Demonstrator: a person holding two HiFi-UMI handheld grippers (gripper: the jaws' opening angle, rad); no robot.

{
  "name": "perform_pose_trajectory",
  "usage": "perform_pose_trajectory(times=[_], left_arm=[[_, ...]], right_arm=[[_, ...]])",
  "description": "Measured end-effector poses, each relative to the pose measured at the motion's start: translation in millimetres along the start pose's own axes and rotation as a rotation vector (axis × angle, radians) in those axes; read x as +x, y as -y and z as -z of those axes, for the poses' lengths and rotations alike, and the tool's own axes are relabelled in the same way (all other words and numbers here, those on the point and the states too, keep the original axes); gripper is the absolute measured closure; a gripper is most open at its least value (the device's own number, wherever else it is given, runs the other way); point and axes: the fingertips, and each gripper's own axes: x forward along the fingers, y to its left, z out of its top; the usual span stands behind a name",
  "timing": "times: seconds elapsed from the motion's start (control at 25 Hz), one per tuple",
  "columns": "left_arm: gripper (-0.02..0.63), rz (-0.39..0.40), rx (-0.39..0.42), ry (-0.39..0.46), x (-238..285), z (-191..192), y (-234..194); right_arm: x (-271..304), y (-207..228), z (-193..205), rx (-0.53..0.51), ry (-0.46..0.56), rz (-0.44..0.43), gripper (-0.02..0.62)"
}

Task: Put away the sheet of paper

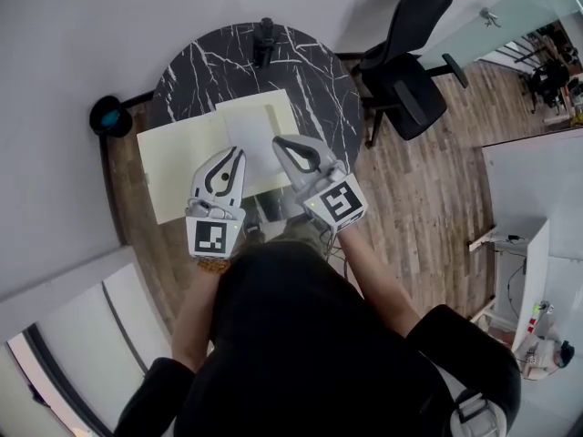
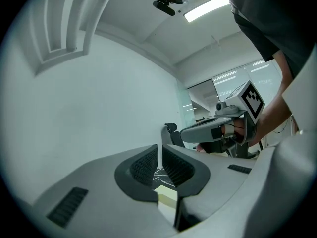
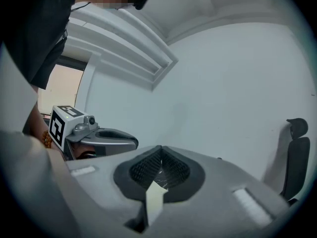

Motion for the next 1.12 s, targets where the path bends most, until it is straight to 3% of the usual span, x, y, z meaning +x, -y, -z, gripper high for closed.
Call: perform_pose_trajectory(times=[0.2,0.52,1.12], left_arm=[[0.589,0.010,-0.020,-0.021,-6.7,4.3,-2.8],[0.597,0.067,-0.042,0.041,-10.4,-6.8,7.5],[0.595,0.089,-0.031,0.059,-17.8,-11.2,20.6]], right_arm=[[1.8,-2.1,-0.5,-0.032,0.000,-0.003,0.597],[0.2,-8.3,-5.5,-0.090,-0.008,-0.004,0.597],[-13.4,-11.2,-8.4,-0.088,0.017,0.005,0.597]])
